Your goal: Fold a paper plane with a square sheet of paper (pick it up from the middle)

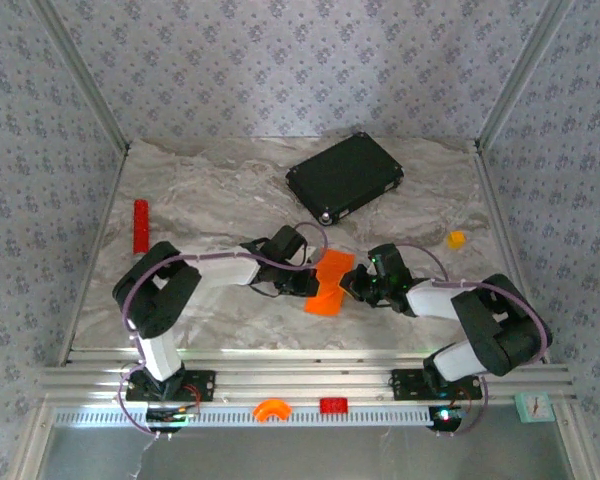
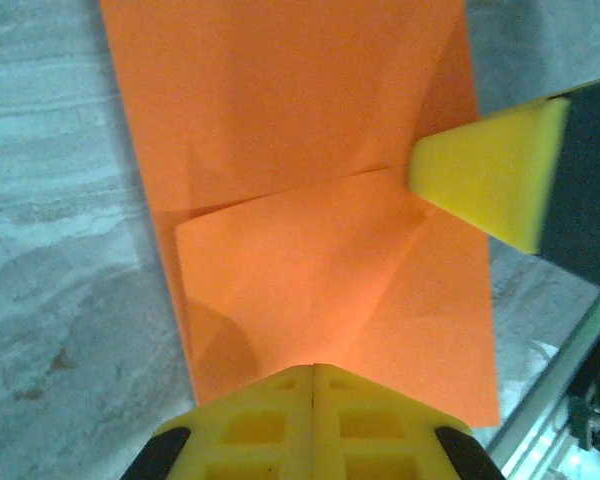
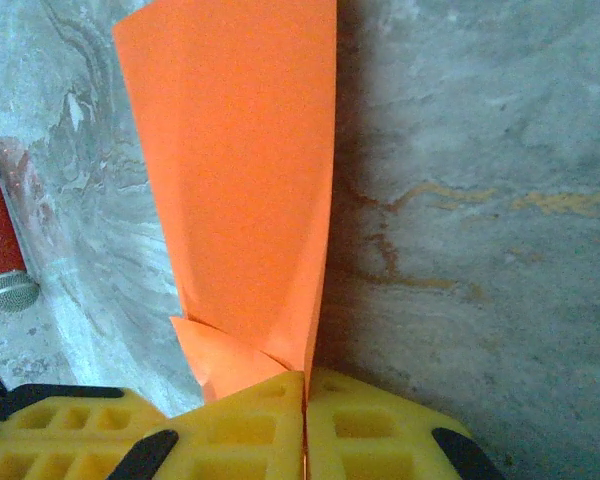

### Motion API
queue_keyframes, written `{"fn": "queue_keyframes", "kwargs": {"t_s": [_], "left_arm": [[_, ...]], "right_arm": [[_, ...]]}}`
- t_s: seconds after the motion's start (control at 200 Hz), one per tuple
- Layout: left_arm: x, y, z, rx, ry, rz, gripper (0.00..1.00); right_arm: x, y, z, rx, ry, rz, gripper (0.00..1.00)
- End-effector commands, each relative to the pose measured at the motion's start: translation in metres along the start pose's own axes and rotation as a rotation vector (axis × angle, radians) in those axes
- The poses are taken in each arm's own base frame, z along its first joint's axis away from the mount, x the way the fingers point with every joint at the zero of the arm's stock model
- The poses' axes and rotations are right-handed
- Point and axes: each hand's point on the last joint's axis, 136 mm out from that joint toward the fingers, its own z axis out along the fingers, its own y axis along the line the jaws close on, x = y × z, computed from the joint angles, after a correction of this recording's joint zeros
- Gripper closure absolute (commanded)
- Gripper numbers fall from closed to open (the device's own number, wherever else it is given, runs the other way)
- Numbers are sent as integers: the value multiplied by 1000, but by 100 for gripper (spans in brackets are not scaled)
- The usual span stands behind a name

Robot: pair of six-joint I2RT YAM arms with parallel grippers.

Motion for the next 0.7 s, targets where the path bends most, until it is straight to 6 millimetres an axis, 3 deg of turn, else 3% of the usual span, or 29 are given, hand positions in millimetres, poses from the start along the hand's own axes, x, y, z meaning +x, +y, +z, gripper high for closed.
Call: {"fn": "queue_keyframes", "kwargs": {"t_s": [0.0,0.165,0.405,0.55,0.695], "left_arm": [[-7,-16,-22,25,-54,23,95],[-20,-12,-54,-32,-198,34,92],[-33,36,-105,-134,-412,-125,85],[-28,62,-116,-160,-420,-209,85],[-24,71,-125,-184,-441,-233,85]], "right_arm": [[-6,15,-12,-19,-23,-56,92],[-11,25,-42,115,-80,-190,93],[-11,30,-93,480,-116,-458,93],[-12,30,-112,672,-83,-568,93],[-25,28,-143,915,-83,-676,93]]}}
